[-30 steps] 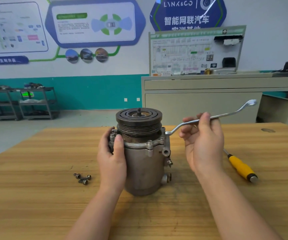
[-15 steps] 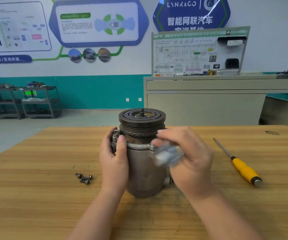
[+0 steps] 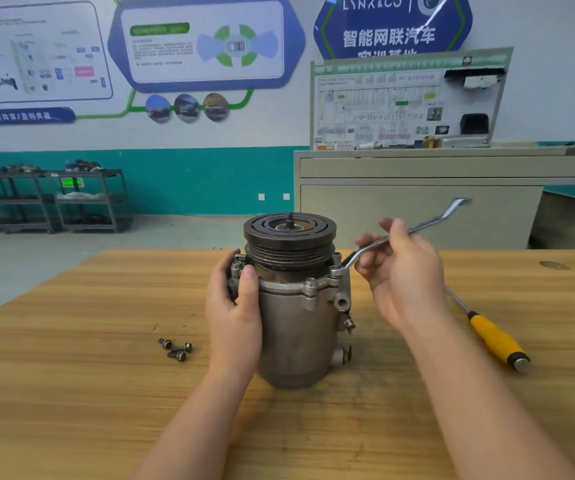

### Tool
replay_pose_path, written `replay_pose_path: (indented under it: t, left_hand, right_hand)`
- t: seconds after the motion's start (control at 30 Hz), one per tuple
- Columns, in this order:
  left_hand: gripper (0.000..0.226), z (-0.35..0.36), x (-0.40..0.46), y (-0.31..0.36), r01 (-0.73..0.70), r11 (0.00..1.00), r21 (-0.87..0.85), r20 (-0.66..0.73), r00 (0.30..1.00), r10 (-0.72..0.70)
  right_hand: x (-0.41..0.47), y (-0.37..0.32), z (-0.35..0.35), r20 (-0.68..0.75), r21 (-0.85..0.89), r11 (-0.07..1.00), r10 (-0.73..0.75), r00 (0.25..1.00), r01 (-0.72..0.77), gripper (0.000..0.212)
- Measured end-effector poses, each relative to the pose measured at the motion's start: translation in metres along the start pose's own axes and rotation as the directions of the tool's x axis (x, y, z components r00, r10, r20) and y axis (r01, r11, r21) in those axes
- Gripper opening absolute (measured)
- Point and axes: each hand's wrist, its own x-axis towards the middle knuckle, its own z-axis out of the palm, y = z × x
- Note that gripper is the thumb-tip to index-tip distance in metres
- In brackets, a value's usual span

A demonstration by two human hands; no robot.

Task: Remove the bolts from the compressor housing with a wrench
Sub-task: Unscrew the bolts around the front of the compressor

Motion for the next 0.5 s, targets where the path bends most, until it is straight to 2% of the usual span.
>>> replay_pose_path:
  t: [0.07,0.13,0.17,0.27,0.33,0.4,0.5]
  left_hand:
    - [0.051,0.0,0.0,-0.001,-0.007,1.0,0.002,-0.006,1.0,0.007]
    - [0.049,0.0,0.001,-0.001,-0.008,1.0,0.006,-0.004,1.0,0.008]
    - [0.047,0.001,0.001,0.0,-0.01,1.0,0.005,-0.004,1.0,0.01]
    - [0.046,0.003,0.001,0.002,-0.005,1.0,-0.001,-0.006,1.0,0.005]
    - [0.05,0.003,0.0,0.004,0.0,1.0,-0.004,-0.004,1.0,0.0]
    - [0.052,0.003,-0.002,0.005,-0.007,1.0,0.004,0.004,1.0,0.007]
    - [0.055,0.002,-0.002,0.006,-0.022,1.0,0.013,0.009,1.0,0.021]
  right_hand:
    - [0.006,-0.005,-0.004,0.029,0.221,0.961,0.163,0.986,-0.165,0.025]
    - [0.005,-0.007,-0.01,0.018,0.371,0.918,0.141,0.99,-0.138,0.025]
    - [0.003,-0.008,-0.013,0.005,0.365,0.928,0.085,0.996,-0.081,0.024]
    - [-0.006,-0.006,-0.015,-0.05,0.097,0.972,-0.212,0.976,0.216,0.02]
    - [-0.013,-0.004,-0.012,-0.015,-0.08,0.917,-0.393,0.92,0.39,0.018]
    - [-0.021,-0.001,-0.008,0.041,-0.174,0.854,-0.492,0.87,0.491,0.017]
    - [-0.032,0.004,-0.001,0.101,-0.204,0.775,-0.591,0.801,0.598,0.019]
